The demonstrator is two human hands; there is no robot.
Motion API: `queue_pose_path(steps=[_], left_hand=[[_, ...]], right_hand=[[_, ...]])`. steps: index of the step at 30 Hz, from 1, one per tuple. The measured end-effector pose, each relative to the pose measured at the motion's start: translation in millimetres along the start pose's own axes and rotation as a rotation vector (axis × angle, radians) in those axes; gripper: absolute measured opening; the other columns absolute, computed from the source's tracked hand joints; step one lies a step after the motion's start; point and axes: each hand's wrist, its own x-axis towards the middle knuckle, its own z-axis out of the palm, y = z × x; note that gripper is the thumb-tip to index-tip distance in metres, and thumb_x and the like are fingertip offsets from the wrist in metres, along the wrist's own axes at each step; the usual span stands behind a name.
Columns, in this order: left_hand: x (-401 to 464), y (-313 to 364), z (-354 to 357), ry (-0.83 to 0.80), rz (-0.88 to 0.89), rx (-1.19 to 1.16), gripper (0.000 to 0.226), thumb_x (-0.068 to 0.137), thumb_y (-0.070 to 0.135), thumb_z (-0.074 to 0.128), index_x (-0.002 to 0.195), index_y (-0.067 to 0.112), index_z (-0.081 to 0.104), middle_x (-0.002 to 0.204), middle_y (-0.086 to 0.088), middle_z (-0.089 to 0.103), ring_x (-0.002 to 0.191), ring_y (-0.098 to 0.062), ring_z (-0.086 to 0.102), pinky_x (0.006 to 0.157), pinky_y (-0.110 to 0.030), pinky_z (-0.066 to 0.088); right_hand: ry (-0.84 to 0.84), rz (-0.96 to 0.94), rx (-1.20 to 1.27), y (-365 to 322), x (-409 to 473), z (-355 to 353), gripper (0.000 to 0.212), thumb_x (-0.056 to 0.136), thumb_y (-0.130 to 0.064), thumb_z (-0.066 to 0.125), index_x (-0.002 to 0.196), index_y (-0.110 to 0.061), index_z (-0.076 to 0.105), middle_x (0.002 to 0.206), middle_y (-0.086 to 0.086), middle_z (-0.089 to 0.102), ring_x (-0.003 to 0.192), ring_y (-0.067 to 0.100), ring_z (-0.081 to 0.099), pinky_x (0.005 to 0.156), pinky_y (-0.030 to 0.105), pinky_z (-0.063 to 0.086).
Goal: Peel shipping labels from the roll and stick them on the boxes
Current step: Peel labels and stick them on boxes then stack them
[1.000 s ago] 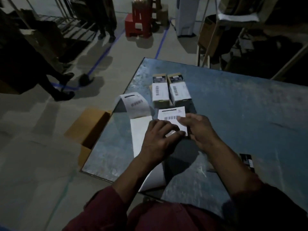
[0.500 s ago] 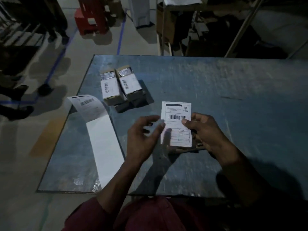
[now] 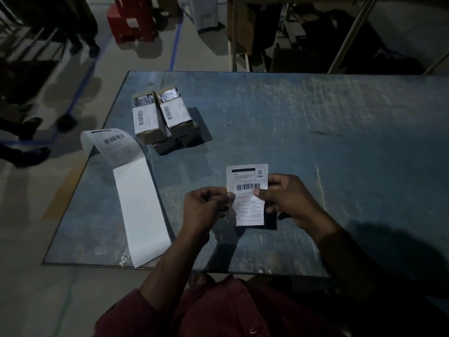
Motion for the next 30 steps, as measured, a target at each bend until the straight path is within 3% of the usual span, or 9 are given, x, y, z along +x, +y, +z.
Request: queue_pose_path(steps=[5, 9, 13, 18, 22, 25, 30], left_hand=[[0.4, -5.0, 0.2, 0.078, 0.019, -0.013, 0.010, 0.087, 0.004, 0.081, 0.079, 0.009, 0.079, 0.077, -0.010, 0.078, 0.062, -0.016, 0.067, 0.062, -0.032, 0.053], [1.2, -4.3, -6.1, 0.063, -0.033, -0.090, 0.003, 0.090, 0.004, 0.078, 0.088, 0.003, 0.079, 0.084, -0.013, 0.080, 0.069, -0.019, 0.069, 0.071, -0.036, 0.054], [2.4, -8.2, -7.4, 0.052, -0.079, -0.128, 0.010, 0.092, 0.006, 0.075, 0.098, -0.001, 0.078, 0.094, -0.016, 0.080, 0.082, -0.025, 0.071, 0.077, -0.038, 0.054], [4.2, -13.8, 0.5, 0.058, -0.081, -0.067, 0.005, 0.087, 0.010, 0.081, 0.090, 0.006, 0.081, 0.090, -0.016, 0.080, 0.074, -0.022, 0.065, 0.066, -0.033, 0.048], [9.3, -12.4, 5.6, 0.068, -0.028, 0.050, 0.001, 0.088, 0.007, 0.081, 0.087, 0.007, 0.080, 0.078, -0.004, 0.080, 0.059, -0.007, 0.066, 0.054, -0.022, 0.047], [11.1, -11.5, 9.5, 0.082, -0.007, 0.082, 0.008, 0.088, 0.004, 0.080, 0.081, 0.007, 0.079, 0.071, -0.001, 0.078, 0.053, -0.004, 0.066, 0.047, -0.016, 0.045], [13.8, -12.0, 14.3, 0.101, 0.043, 0.116, 0.020, 0.086, 0.002, 0.081, 0.071, 0.015, 0.078, 0.072, -0.003, 0.079, 0.057, -0.010, 0.071, 0.054, -0.022, 0.052]], right_hand=[[0.103, -0.009, 0.066, 8.6, -1.1, -10.8, 0.039, 0.083, -0.009, 0.085, 0.117, -0.014, 0.068, 0.104, 0.006, 0.078, 0.080, 0.017, 0.077, 0.053, 0.020, 0.054], [0.106, 0.013, 0.041, 3.7, -3.3, -24.2, 0.023, 0.089, -0.018, 0.082, 0.110, -0.017, 0.072, 0.079, 0.001, 0.079, 0.063, 0.010, 0.072, 0.044, 0.016, 0.044], [0.118, 0.030, 0.084, 4.2, -1.2, -26.2, 0.012, 0.095, -0.020, 0.074, 0.107, -0.016, 0.073, 0.088, 0.003, 0.081, 0.066, 0.012, 0.071, 0.049, 0.020, 0.048], [0.055, 0.045, 0.101, 12.1, -6.2, -15.8, 0.014, 0.091, -0.020, 0.079, 0.104, -0.016, 0.076, 0.088, 0.002, 0.081, 0.068, 0.014, 0.072, 0.054, 0.024, 0.050], [0.112, 0.064, 0.132, 17.0, -6.1, -13.7, 0.020, 0.086, -0.007, 0.082, 0.103, -0.007, 0.073, 0.090, 0.010, 0.080, 0.068, 0.019, 0.073, 0.047, 0.021, 0.049], [0.162, 0.069, 0.099, 18.1, -4.2, -11.7, 0.024, 0.084, -0.007, 0.084, 0.104, -0.007, 0.071, 0.087, 0.012, 0.080, 0.060, 0.013, 0.073, 0.042, 0.019, 0.045], [0.222, 0.073, 0.015, 20.7, 1.8, -9.1, 0.028, 0.083, -0.010, 0.086, 0.104, -0.006, 0.068, 0.086, 0.011, 0.079, 0.058, 0.010, 0.072, 0.040, 0.017, 0.043]])
